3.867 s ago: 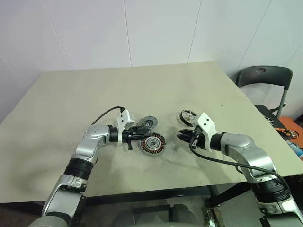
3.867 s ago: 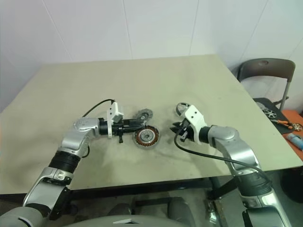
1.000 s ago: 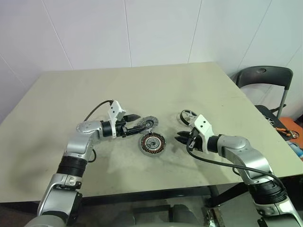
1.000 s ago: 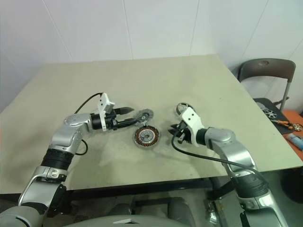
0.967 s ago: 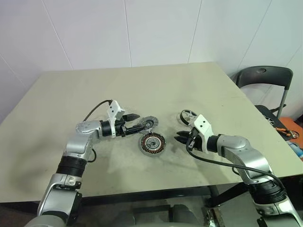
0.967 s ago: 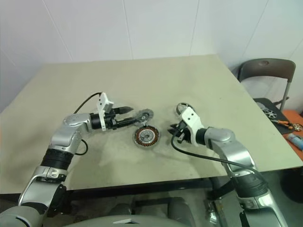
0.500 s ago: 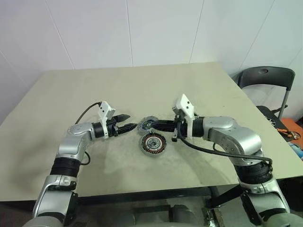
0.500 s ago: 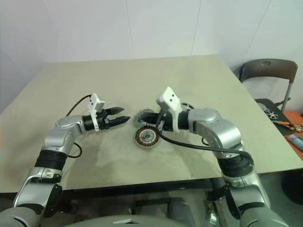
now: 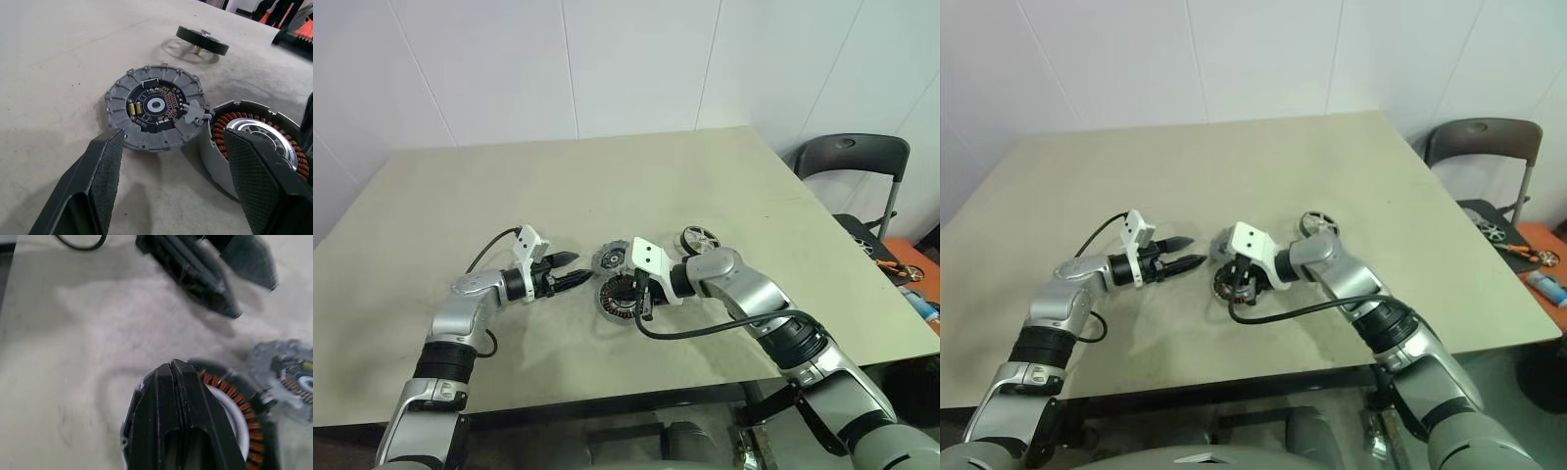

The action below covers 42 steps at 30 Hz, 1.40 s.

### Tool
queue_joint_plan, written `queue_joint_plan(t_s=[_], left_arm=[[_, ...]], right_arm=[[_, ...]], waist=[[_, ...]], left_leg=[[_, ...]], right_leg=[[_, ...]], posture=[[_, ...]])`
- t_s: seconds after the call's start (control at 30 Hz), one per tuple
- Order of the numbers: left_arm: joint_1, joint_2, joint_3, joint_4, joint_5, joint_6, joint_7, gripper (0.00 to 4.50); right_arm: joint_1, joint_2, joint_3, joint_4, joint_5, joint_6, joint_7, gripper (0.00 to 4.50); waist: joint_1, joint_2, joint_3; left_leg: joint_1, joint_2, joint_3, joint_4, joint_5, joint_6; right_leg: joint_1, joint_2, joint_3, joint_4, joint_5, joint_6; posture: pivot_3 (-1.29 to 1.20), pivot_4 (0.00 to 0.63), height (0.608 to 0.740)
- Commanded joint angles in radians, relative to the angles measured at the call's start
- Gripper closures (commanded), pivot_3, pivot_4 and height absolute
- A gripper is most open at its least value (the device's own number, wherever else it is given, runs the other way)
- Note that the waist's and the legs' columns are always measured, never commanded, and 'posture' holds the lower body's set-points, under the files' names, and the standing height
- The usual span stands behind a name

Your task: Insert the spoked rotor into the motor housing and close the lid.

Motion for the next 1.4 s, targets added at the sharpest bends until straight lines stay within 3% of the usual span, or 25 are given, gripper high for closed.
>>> queue_joint_plan(t_s=[0.03,0.83,1.4], left_arm=[[-0.007,0.013,0.018,-0.022,0.001,-0.021,0.009,1.10],[-0.005,0.007,0.009,0.012,0.013,-0.059,0.016,1.10],[-0.014,-0.015,0.002,0.037,0.028,-0.079,0.015,1.10]], right_arm=[[-0.015,0.010,-0.007,0.002,-0.022,-0.043,0.021,4.48],[-0.033,0.041,0.024,0.130,-0.171,-0.177,0.092,4.48],[-0.005,-0.077,-0.073,0.060,-0.193,-0.224,0.099,4.48]], waist=[[0.000,0.000,0.000],[0.000,0.000,0.000],[-0.001,0.000,0.000]], left_leg=[[0.000,0.000,0.000,0.000,0.000,0.000],[0.000,0.000,0.000,0.000,0.000,0.000],[0.000,0.000,0.000,0.000,0.000,0.000]], right_leg=[[0.000,0.000,0.000,0.000,0.000,0.000],[0.000,0.000,0.000,0.000,0.000,0.000],[0.000,0.000,0.000,0.000,0.000,0.000]], posture=[[0.00,0.000,0.740],[0.00,0.000,0.740],[0.00,0.000,0.740]])
